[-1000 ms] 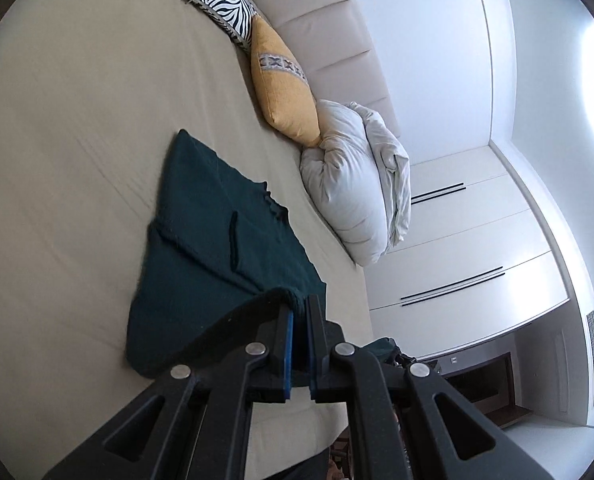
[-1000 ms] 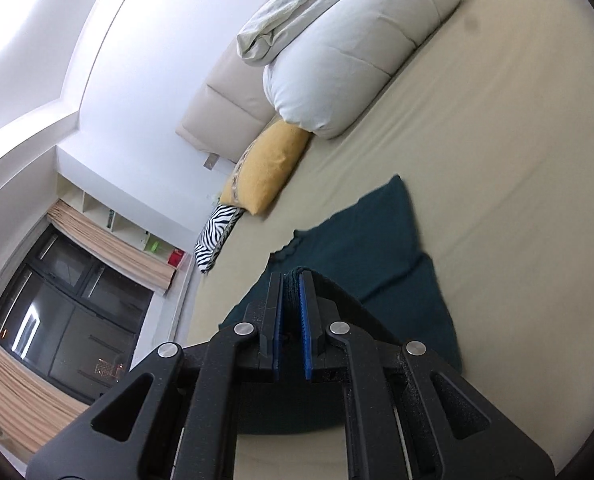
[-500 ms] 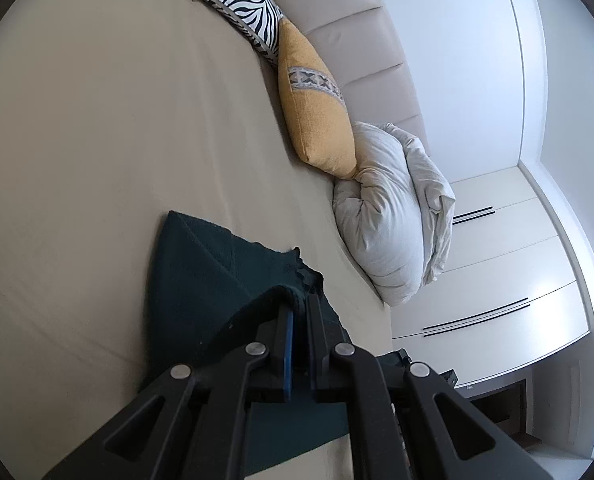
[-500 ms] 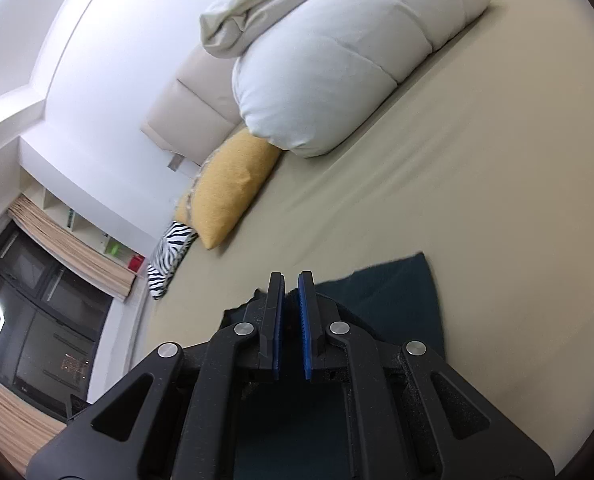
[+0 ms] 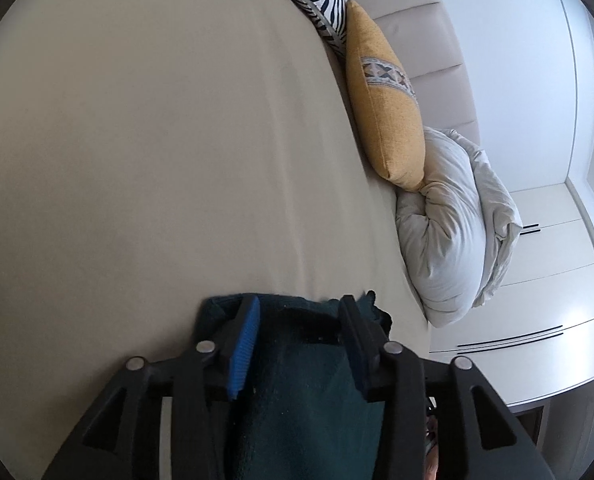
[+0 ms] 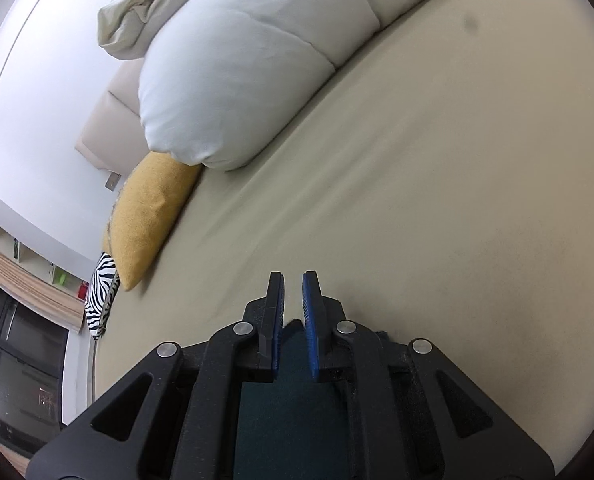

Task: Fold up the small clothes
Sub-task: 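Lower the hem onto the sweater and open both grippers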

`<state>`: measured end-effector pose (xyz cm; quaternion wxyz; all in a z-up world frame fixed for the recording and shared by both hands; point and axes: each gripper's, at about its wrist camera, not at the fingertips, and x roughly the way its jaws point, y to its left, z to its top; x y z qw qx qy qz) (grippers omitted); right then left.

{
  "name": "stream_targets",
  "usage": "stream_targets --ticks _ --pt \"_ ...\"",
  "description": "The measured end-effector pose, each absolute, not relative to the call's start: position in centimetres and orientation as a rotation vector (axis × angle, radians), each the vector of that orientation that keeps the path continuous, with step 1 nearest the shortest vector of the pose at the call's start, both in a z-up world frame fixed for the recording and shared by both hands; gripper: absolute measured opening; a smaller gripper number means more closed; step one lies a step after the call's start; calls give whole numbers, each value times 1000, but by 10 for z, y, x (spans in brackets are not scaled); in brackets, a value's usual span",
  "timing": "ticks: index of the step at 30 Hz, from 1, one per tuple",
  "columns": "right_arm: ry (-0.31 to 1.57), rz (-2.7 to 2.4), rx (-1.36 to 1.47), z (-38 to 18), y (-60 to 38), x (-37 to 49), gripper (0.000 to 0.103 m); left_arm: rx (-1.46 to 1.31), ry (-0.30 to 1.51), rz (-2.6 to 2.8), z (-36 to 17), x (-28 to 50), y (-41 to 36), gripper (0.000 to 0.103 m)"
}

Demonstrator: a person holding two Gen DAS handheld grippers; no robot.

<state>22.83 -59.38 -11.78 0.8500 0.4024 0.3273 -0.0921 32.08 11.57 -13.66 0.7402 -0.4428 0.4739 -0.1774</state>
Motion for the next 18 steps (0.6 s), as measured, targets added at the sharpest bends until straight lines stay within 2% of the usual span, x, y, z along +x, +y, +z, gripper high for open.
stream_targets --ticks 4,8,10,11,12,14,18 --pt "736 -179 697 -111 -576 218 16 -887 991 -386 -109 301 117 66" --pt "814 -154 551 -107 -552 213 16 -781 952 -377 -89 269 118 67" --pt "872 -134 470 -111 -537 216 21 -734 943 -377 -86 251 116 67" --pt "903 -133 432 -114 -529 217 27 -709 939 -375 -86 242 115 67" --pt "940 -138 384 -120 -523 219 39 -679 937 -366 -88 230 113 67" --pt "984 -136 307 -133 -511 218 49 -653 941 -353 -92 214 112 67" --pt "952 -154 243 -137 -501 211 48 -618 949 -337 -103 189 111 67"
